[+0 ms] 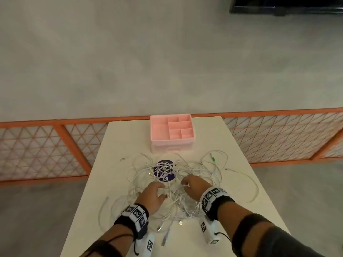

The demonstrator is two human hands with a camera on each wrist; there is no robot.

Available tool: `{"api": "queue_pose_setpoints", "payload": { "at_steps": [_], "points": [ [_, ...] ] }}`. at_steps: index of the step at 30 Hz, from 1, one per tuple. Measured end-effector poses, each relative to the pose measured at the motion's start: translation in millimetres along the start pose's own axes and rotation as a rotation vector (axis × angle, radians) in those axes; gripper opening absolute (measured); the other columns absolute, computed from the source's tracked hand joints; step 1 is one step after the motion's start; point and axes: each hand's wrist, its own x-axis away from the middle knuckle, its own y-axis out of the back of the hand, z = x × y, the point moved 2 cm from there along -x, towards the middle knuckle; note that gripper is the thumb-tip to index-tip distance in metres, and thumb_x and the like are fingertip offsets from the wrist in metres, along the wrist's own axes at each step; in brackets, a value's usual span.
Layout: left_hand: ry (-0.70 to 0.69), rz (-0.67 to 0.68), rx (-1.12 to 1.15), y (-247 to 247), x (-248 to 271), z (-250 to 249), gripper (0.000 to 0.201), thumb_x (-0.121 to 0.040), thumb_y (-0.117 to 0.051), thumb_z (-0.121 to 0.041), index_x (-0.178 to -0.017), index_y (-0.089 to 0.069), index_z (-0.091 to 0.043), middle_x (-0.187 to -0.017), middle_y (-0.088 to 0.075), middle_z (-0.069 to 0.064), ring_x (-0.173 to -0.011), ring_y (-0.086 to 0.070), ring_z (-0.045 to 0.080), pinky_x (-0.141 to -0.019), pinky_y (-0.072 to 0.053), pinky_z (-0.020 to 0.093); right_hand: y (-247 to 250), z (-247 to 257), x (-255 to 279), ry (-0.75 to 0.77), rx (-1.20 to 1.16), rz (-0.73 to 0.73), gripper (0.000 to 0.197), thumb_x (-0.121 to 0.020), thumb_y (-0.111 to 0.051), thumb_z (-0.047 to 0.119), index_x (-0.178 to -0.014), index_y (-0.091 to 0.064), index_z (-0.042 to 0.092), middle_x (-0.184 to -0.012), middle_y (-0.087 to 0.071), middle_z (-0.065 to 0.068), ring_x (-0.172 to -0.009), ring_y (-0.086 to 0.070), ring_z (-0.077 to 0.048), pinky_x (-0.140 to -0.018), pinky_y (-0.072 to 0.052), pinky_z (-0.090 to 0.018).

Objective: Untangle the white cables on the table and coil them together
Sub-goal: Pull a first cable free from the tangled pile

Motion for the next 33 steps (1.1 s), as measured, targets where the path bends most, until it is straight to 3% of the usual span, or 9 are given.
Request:
{"api": "queue_pose_setpoints", "payload": {
  "at_steps": [4,7,9,12,14,19,24,28,33],
  "points": [
    [0.123,0.07,-0.149,-4.8,-6.1,7.9,0.049,-0.096,-0.056,-0.024,-0.143,-0.043,-0.023,-0.138,-0.054,0.003,-0.124,-0.054,0.019,-0.105,-0.039,0.027,-14.8,14.7,-8.5,-0.054,0.02,0.067,0.042,-0.097,-0.044,0.024,-0.137,-0.052,0.023,-0.138,-0.048,-0.006,-0.126,-0.051,-0.029,-0.105,-0.043,-0.038],
    [0.14,0.084,-0.129,-5.0,-3.9,9.7,0.028,-0.093,-0.058,-0.02,-0.12,-0.056,-0.028,-0.103,-0.068,0.002,-0.098,-0.065,0.02,-0.087,-0.049,0.028,-23.9,10.7,-12.0,-0.105,0.045,0.068,0.05,-0.095,-0.047,0.02,-0.145,-0.041,0.021,-0.143,-0.045,-0.007,-0.131,-0.046,-0.029,-0.108,-0.04,-0.037],
    [0.121,0.033,-0.089,-1.5,-3.2,8.4,0.016,-0.091,-0.059,-0.017,-0.101,-0.058,-0.03,-0.081,-0.065,0.001,-0.078,-0.064,0.02,-0.076,-0.052,0.032,-25.9,6.2,-13.3,-0.125,0.019,0.047,0.045,-0.094,-0.049,0.02,-0.138,-0.046,0.018,-0.139,-0.051,-0.008,-0.127,-0.051,-0.027,-0.103,-0.042,-0.034],
    [0.073,-0.012,-0.032,1.3,-4.9,6.3,0.012,-0.091,-0.06,-0.016,-0.09,-0.057,-0.027,-0.071,-0.06,-0.001,-0.062,-0.054,0.014,-0.064,-0.046,0.03,-24.5,1.2,-16.8,-0.108,0.06,0.027,0.026,-0.095,-0.049,0.024,-0.114,-0.064,0.013,-0.119,-0.065,-0.008,-0.109,-0.061,-0.026,-0.087,-0.048,-0.031],
    [0.076,-0.024,-0.001,4.1,-6.3,6.9,0.012,-0.09,-0.058,-0.014,-0.089,-0.056,-0.026,-0.074,-0.063,0.0,-0.062,-0.054,0.011,-0.061,-0.045,0.028,-20.6,-1.9,-18.0,-0.11,0.083,0.022,0.026,-0.096,-0.05,0.028,-0.11,-0.067,0.013,-0.115,-0.066,-0.008,-0.105,-0.062,-0.026,-0.086,-0.048,-0.031],
    [0.144,0.015,-0.022,5.3,-6.6,16.2,0.017,-0.09,-0.051,-0.011,-0.093,-0.058,-0.026,-0.091,-0.064,-0.006,-0.085,-0.062,0.014,-0.077,-0.049,0.026,-13.5,6.9,-29.1,0.002,0.11,-0.093,0.037,-0.1,-0.041,0.038,-0.12,-0.062,0.015,-0.121,-0.053,-0.007,-0.111,-0.054,-0.028,-0.093,-0.046,-0.038],
    [0.132,0.074,-0.095,-4.1,-1.9,25.9,0.02,-0.096,-0.051,-0.017,-0.113,-0.058,-0.025,-0.113,-0.059,-0.004,-0.112,-0.056,0.018,-0.098,-0.042,0.027,-15.7,29.1,-57.1,0.031,0.219,-0.028,0.036,-0.097,-0.037,0.021,-0.129,-0.054,0.016,-0.129,-0.052,-0.009,-0.117,-0.047,-0.034,-0.098,-0.044,-0.05],
    [0.12,0.088,-0.106,-4.9,4.2,27.9,0.021,-0.1,-0.041,-0.022,-0.11,-0.059,-0.022,-0.108,-0.063,0.001,-0.107,-0.061,0.021,-0.105,-0.037,0.03,-23.4,26.4,-69.9,-0.084,0.3,0.057,0.038,-0.096,-0.04,0.016,-0.134,-0.047,0.013,-0.135,-0.048,-0.011,-0.125,-0.045,-0.035,-0.103,-0.042,-0.05],
    [0.165,0.041,0.036,-1.7,10.1,30.3,0.026,-0.096,-0.05,-0.019,-0.12,-0.057,-0.021,-0.105,-0.061,-0.006,-0.101,-0.061,0.015,-0.093,-0.047,0.028,-29.1,15.1,-70.6,-0.129,0.219,0.06,0.034,-0.09,-0.054,0.028,-0.12,-0.057,0.014,-0.124,-0.058,-0.01,-0.117,-0.054,-0.032,-0.098,-0.048,-0.043]
  ]
}}
